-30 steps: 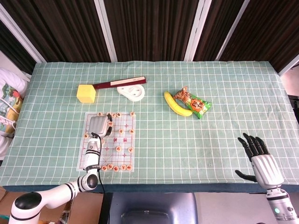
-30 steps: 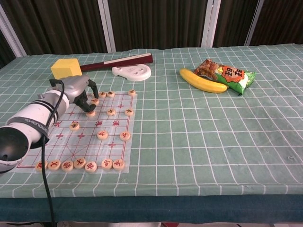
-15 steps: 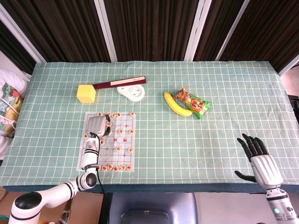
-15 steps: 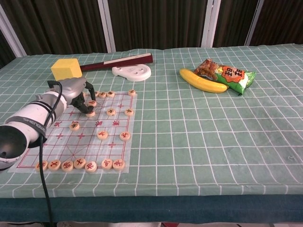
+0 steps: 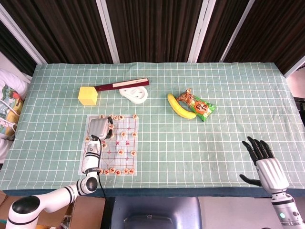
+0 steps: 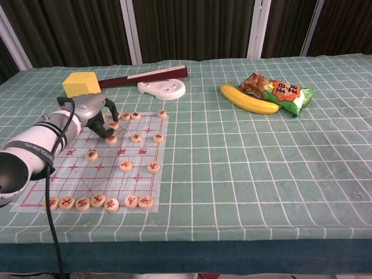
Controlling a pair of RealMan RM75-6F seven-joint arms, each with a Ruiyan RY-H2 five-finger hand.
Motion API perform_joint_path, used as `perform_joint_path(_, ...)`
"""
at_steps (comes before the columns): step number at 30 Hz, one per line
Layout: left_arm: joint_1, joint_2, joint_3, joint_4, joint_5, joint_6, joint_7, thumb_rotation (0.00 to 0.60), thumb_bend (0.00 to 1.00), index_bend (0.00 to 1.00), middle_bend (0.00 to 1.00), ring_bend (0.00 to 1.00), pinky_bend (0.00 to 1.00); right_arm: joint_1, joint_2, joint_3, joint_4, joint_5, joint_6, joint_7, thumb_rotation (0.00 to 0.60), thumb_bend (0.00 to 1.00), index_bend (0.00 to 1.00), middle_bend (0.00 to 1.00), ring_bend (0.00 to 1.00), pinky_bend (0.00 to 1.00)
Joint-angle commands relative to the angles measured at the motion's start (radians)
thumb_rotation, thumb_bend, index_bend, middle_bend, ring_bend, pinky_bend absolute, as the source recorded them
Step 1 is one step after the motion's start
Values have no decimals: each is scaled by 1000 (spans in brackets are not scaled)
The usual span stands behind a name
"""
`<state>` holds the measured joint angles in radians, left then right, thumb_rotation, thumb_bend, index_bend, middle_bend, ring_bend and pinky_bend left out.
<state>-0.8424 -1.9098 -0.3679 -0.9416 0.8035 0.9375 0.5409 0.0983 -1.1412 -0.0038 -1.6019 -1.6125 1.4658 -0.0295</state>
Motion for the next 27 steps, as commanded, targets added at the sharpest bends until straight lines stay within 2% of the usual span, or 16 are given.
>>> perform_joint_path(1,-1,3,0,-6,-3,0,2,600,388,409,1000,1000,1000,0,1,0,-1,-1,0,1,600,188,0,0,0,0)
perform_joint_path(8,-3,11,2,-34,-10,5,13,600,387,395,1000,1000,1000,-2,0,0,-1,0,3,0,600,188,0,0,0,0)
perform_joint_path(14,0,37,5,-104,21,42,7,600,387,388,1000,1000,1000,-2,0,-1,-1,-5,4,-1,600,188,0,0,0,0)
perform_joint_path(17,49,148,21,-350,136,135,-49,600,389,375,1000,1000,1000,-2,-1,-3,-1,-9,5,0,600,188,0,0,0,0)
perform_joint_path(20,130,305,77,-616,271,211,-102,600,388,350,1000,1000,1000,-8,6,-5,-7,-13,16,2,600,189,0,0,0,0)
perform_joint_path(21,167,379,112,-718,328,230,-128,600,388,337,1000,1000,1000,-13,10,-7,-12,-12,22,1,600,188,0,0,0,0)
perform_joint_path(23,218,490,181,-850,414,244,-150,600,388,275,1000,1000,1000,-19,15,-8,-20,-12,29,-4,600,189,0,0,0,0)
perform_joint_path(24,251,557,232,-916,478,259,-157,600,387,247,1000,1000,1000,-20,15,-7,-20,-17,35,-6,600,189,0,0,0,0)
perform_joint_path(27,353,661,354,-986,691,377,-229,600,387,184,975,999,1000,-24,16,-15,-26,-34,42,-3,600,189,0,0,0,0)
